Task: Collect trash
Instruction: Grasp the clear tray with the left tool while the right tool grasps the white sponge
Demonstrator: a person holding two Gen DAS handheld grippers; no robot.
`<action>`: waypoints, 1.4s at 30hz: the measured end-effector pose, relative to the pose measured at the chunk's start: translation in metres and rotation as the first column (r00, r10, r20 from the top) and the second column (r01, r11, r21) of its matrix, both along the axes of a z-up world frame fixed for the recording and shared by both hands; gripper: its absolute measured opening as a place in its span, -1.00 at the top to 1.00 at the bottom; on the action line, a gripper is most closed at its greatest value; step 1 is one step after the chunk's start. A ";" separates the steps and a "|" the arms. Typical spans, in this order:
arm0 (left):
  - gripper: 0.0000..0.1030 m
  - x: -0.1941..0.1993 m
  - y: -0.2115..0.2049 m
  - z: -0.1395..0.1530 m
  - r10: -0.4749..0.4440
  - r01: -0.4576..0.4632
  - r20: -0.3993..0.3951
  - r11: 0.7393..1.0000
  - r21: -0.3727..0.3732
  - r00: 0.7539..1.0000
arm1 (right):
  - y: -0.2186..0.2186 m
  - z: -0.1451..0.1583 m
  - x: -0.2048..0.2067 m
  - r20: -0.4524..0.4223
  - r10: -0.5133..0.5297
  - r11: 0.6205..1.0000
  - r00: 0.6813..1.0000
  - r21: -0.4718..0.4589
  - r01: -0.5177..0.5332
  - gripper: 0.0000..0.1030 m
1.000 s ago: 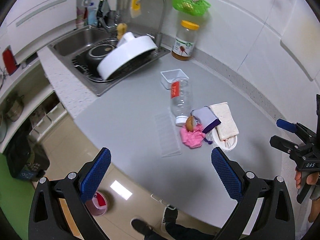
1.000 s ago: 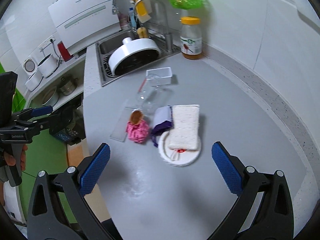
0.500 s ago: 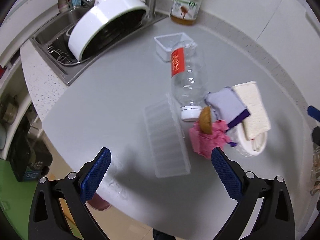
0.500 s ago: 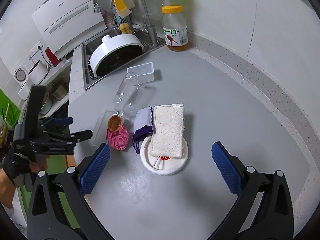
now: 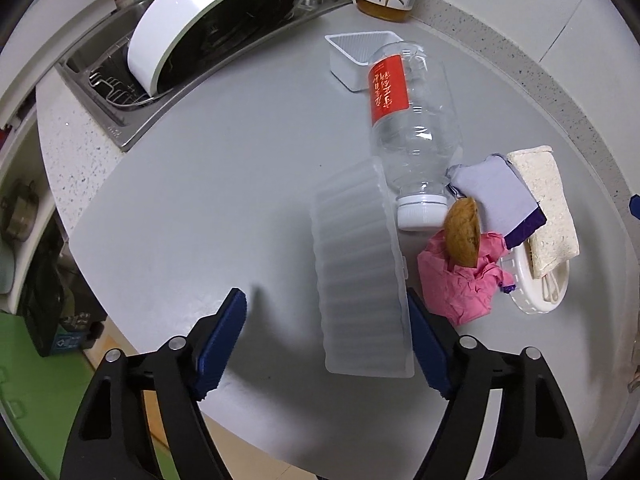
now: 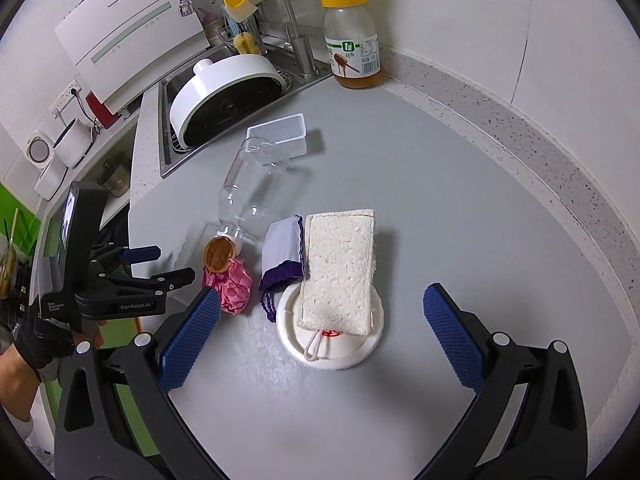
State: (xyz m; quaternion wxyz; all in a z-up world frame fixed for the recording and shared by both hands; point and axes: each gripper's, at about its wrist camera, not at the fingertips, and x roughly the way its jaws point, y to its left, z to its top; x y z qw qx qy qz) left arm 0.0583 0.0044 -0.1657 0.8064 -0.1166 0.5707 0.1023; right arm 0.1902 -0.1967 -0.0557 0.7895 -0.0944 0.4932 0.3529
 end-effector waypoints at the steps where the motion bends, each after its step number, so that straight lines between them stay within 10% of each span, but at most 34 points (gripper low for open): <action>1: -0.31 0.000 0.001 0.002 0.003 -0.003 0.002 1.000 0.013 1.000 | 0.001 0.000 0.000 -0.001 0.000 1.000 1.000 0.000 0.000 -0.93; 8: 0.83 -0.005 0.014 0.007 0.018 -0.018 -0.005 0.999 0.030 1.000 | 0.006 -0.005 0.003 -0.010 0.005 1.000 1.000 -0.006 -0.005 -0.93; 26: 0.85 -0.011 0.009 0.070 0.007 -0.011 0.135 0.999 0.031 0.991 | 0.011 -0.069 0.030 -0.081 -0.011 0.995 0.997 -0.100 0.003 -0.89; 34: 0.85 -0.018 0.016 0.068 0.032 -0.034 0.130 0.999 0.012 0.991 | 0.023 -0.077 0.032 -0.094 0.042 0.993 0.995 -0.103 -0.051 0.10; 42: 0.85 -0.019 0.009 0.075 0.027 -0.027 0.151 1.000 -0.002 0.988 | 0.012 -0.049 0.029 -0.054 0.043 0.996 0.998 -0.072 -0.047 0.59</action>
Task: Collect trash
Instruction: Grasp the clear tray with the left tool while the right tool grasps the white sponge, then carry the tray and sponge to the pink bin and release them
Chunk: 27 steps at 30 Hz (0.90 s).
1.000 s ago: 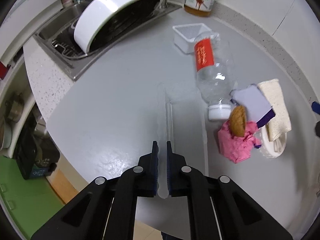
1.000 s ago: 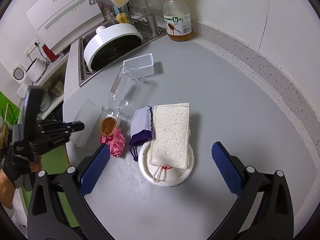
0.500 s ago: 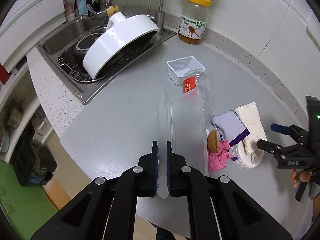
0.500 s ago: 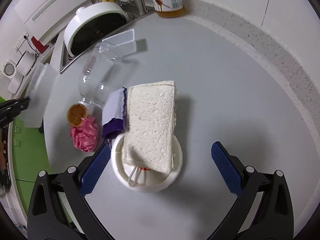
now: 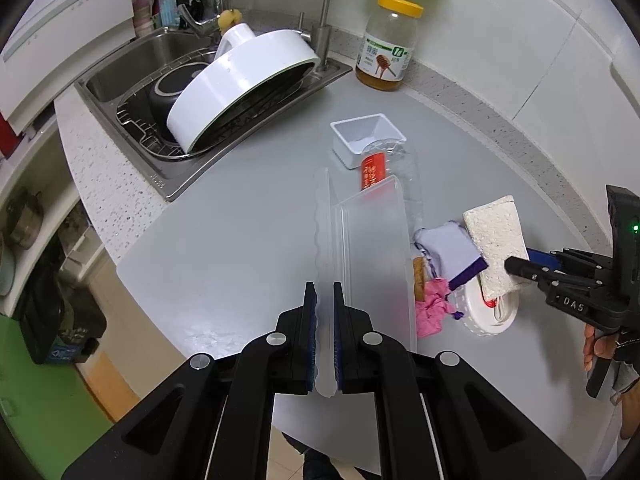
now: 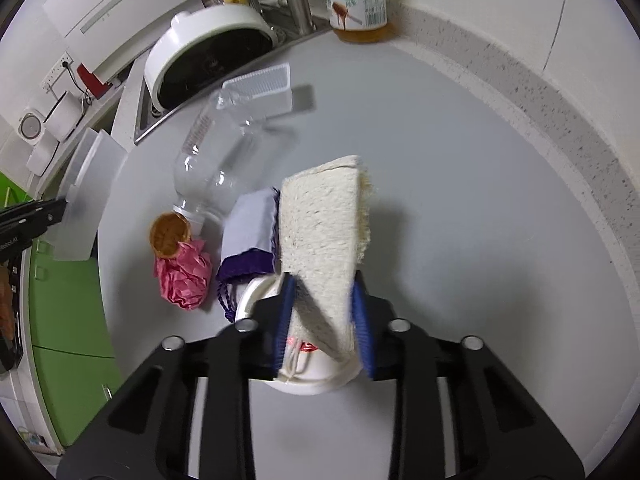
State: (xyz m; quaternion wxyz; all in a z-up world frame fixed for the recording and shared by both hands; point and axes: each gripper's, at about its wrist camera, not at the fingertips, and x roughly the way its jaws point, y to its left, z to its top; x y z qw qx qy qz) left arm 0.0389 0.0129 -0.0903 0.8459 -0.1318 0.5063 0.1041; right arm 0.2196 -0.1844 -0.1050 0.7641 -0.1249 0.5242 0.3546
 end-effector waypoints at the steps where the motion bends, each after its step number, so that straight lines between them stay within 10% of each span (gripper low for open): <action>1: 0.85 -0.001 -0.002 0.002 -0.001 0.001 0.005 1.000 -0.002 1.000 | -0.003 0.004 0.000 0.003 -0.005 1.000 1.000 0.007 0.005 0.60; 13: 0.85 -0.020 -0.017 0.036 0.009 -0.010 0.079 1.000 0.014 0.997 | -0.031 0.068 -0.007 0.086 -0.022 0.994 0.996 0.108 0.013 0.65; 27: 0.85 -0.145 0.016 0.060 0.261 -0.267 0.110 0.963 0.041 0.959 | 0.074 0.108 -0.105 0.143 0.351 0.907 0.925 0.194 -0.374 0.65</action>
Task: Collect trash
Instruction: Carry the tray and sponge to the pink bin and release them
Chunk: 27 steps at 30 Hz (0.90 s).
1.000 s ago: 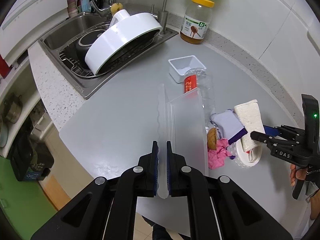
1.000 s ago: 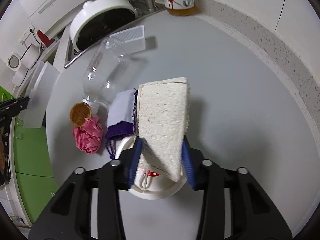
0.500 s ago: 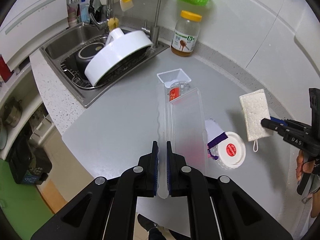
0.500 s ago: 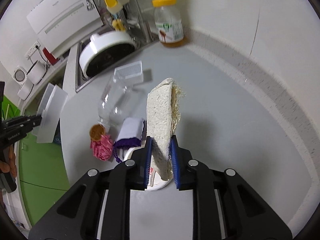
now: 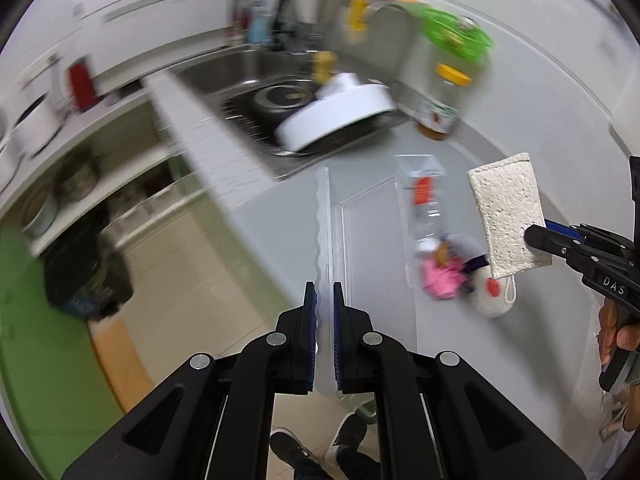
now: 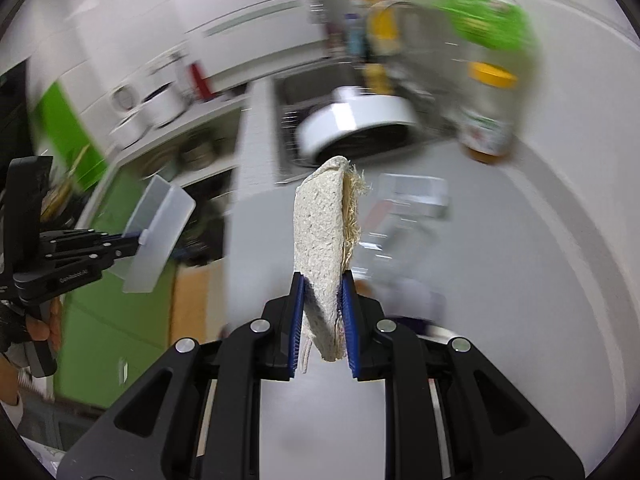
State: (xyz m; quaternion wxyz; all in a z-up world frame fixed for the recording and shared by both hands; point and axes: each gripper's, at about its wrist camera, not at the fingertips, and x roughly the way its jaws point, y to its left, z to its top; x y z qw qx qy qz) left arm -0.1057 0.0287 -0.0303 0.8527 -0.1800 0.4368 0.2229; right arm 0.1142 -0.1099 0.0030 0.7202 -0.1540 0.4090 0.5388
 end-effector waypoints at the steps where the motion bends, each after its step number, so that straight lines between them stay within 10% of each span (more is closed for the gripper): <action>1: 0.85 -0.018 0.006 0.001 0.037 -0.037 0.000 0.999 0.002 0.999 | 0.012 0.001 -0.011 -0.003 0.034 0.999 0.999 0.004 -0.034 0.65; 17: 0.85 -0.224 0.094 -0.060 0.353 -0.354 -0.027 0.933 -0.070 0.935 | 0.204 -0.073 -0.227 -0.048 0.416 0.903 0.908 -0.096 -0.419 0.65; 27: 0.85 -0.255 0.177 -0.311 0.405 -0.416 -0.100 0.891 -0.180 0.909 | 0.283 -0.300 -0.269 -0.077 0.451 0.862 0.889 -0.223 -0.456 0.65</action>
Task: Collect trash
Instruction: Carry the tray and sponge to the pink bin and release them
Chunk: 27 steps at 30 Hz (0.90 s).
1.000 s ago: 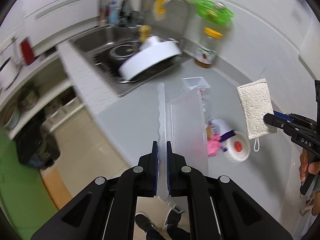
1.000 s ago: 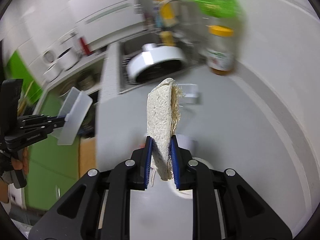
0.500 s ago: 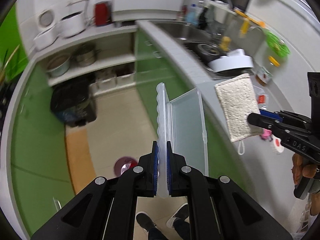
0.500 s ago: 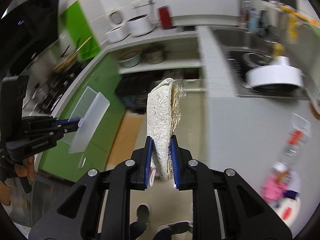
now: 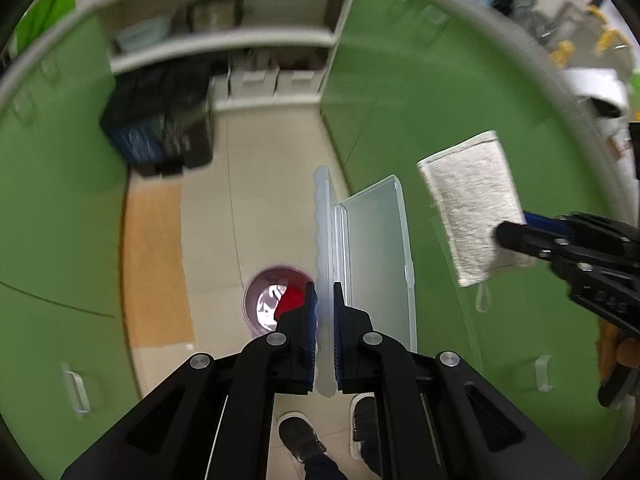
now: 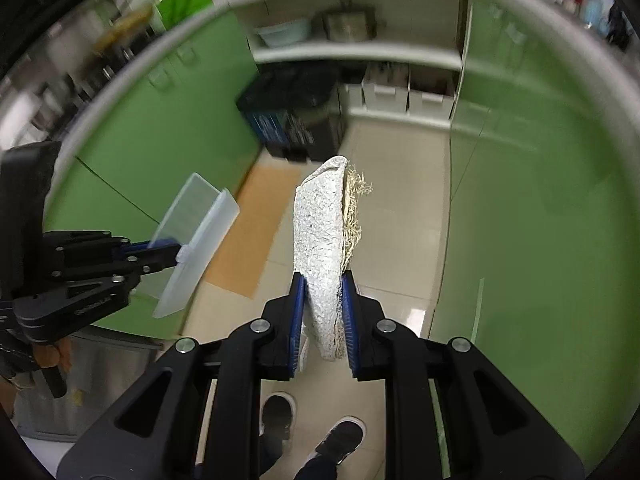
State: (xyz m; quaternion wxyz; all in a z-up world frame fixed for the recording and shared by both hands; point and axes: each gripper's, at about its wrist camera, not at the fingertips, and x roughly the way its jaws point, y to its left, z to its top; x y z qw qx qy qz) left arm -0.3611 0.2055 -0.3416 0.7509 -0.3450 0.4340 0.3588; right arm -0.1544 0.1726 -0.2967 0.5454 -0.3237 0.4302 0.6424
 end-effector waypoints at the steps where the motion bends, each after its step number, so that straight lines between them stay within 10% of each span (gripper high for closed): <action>1: 0.85 -0.002 0.007 -0.032 0.005 -0.005 -0.002 1.000 -0.016 1.000 | 0.003 -0.026 -0.002 -0.001 0.003 1.000 1.000 -0.014 -0.003 0.65; 7: 0.79 -0.006 0.031 -0.144 0.025 -0.026 -0.008 0.998 -0.057 1.000 | 0.018 -0.124 -0.009 0.008 0.026 0.997 1.000 -0.068 -0.025 0.65; 10: -0.74 -0.009 0.041 -0.171 0.052 -0.052 -0.015 0.997 -0.053 0.999 | 0.023 -0.152 -0.011 0.008 0.034 0.996 0.999 -0.088 -0.033 0.65; 11: -0.89 -0.011 0.047 -0.175 0.064 -0.064 -0.006 0.997 -0.044 0.998 | 0.026 -0.160 -0.012 0.005 0.038 0.995 0.999 -0.095 -0.038 0.65; 27: -0.89 -0.065 0.067 -0.183 0.197 -0.197 0.000 0.980 -0.027 0.980 | 0.064 -0.228 -0.062 -0.052 0.168 0.973 0.984 -0.151 -0.174 0.55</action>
